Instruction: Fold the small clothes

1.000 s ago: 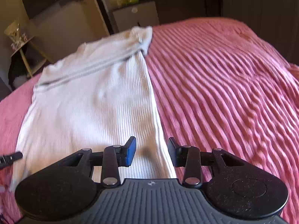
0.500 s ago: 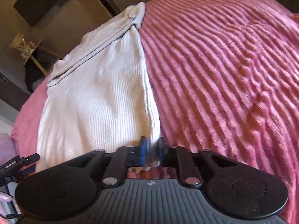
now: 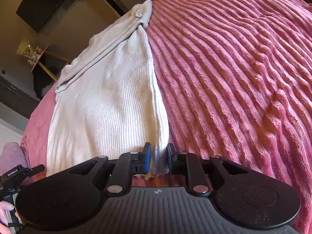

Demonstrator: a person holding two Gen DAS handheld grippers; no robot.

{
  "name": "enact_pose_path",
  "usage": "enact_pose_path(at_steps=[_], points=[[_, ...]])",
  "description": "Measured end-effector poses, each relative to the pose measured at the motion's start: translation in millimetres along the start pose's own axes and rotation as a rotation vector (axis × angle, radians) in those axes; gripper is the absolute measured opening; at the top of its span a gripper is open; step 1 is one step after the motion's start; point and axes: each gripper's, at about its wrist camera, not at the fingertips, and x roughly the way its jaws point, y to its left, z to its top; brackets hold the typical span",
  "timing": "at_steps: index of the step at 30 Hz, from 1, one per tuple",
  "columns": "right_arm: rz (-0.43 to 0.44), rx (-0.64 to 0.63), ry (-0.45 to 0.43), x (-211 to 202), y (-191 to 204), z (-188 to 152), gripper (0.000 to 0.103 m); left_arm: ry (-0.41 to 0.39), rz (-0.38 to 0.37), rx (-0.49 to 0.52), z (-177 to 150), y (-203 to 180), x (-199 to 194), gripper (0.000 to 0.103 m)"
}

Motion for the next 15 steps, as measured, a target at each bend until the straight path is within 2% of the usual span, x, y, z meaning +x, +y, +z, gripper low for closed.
enact_pose_path(at_steps=[2,3,4,6,10,13,15], points=[[0.01,-0.021,-0.01,-0.8,3.4,-0.3,0.01,0.018,0.002,0.0,0.1,1.6,1.1,0.059],[0.015,-0.035,-0.02,-2.2,5.9,-0.7,0.01,0.026,0.003,0.001,0.9,1.4,1.6,0.053],[0.013,-0.045,-0.025,-2.4,8.0,-0.7,0.01,0.043,-0.003,0.001,0.8,0.5,3.4,0.047],[-0.006,-0.055,-0.017,-1.1,10.7,-0.4,0.012,0.06,-0.002,0.025,-1.0,-3.8,5.2,0.044],[-0.004,-0.044,0.032,6.8,11.6,0.3,0.016,0.107,-0.018,0.081,-5.2,-14.5,14.3,0.019],[-0.02,-0.051,0.026,8.7,15.0,-0.6,0.012,0.138,-0.021,0.128,-7.9,-21.1,21.2,0.015],[-0.019,-0.058,0.006,4.7,18.2,-1.0,0.009,0.141,-0.053,0.141,-5.7,-24.7,18.9,0.013]])
